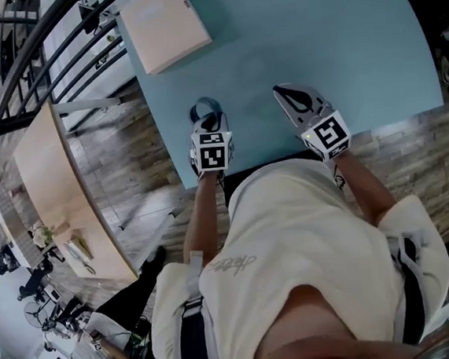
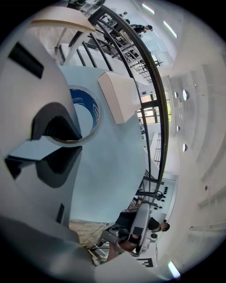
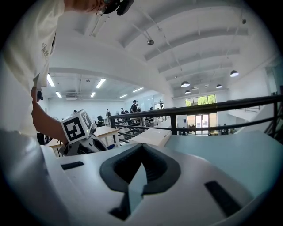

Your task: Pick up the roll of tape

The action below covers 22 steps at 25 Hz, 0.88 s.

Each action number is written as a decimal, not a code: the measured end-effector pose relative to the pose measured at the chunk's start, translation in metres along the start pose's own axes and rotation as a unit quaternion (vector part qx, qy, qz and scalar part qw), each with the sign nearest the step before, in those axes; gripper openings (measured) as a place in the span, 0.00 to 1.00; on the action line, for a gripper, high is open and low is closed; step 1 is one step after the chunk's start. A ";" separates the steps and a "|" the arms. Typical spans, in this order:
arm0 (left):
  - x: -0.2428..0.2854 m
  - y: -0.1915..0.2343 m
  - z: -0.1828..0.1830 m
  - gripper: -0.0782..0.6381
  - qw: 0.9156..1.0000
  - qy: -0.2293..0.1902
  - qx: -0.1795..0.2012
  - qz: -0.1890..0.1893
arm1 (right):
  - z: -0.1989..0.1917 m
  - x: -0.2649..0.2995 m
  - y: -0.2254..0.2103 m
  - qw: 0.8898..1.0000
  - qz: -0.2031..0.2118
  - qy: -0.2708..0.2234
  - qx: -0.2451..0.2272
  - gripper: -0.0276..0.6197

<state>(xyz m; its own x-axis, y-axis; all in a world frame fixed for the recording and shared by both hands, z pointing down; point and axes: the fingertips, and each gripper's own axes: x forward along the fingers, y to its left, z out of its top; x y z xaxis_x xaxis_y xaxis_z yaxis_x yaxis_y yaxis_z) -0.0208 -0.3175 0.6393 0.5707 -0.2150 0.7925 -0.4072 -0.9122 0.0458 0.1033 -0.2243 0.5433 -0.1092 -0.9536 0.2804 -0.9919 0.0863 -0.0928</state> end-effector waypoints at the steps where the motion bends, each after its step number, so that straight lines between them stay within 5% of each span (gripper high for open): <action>1: -0.005 0.001 0.005 0.19 1.000 -0.007 0.000 -0.001 | 0.005 -0.001 0.001 1.000 -0.003 -0.002 0.003 0.05; 22: -0.105 0.046 0.110 0.19 0.984 -0.171 0.044 -0.016 | 0.099 0.013 0.030 0.995 -0.067 -0.065 -0.022 0.05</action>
<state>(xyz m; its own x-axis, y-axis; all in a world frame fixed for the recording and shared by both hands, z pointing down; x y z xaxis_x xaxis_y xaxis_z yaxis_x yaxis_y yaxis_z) -0.0209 -0.3757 0.4912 0.7955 -0.2766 0.5391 -0.3302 -0.9439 0.0029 0.0782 -0.2625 0.4494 0.0312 -0.9863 0.1622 -0.9992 -0.0348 -0.0196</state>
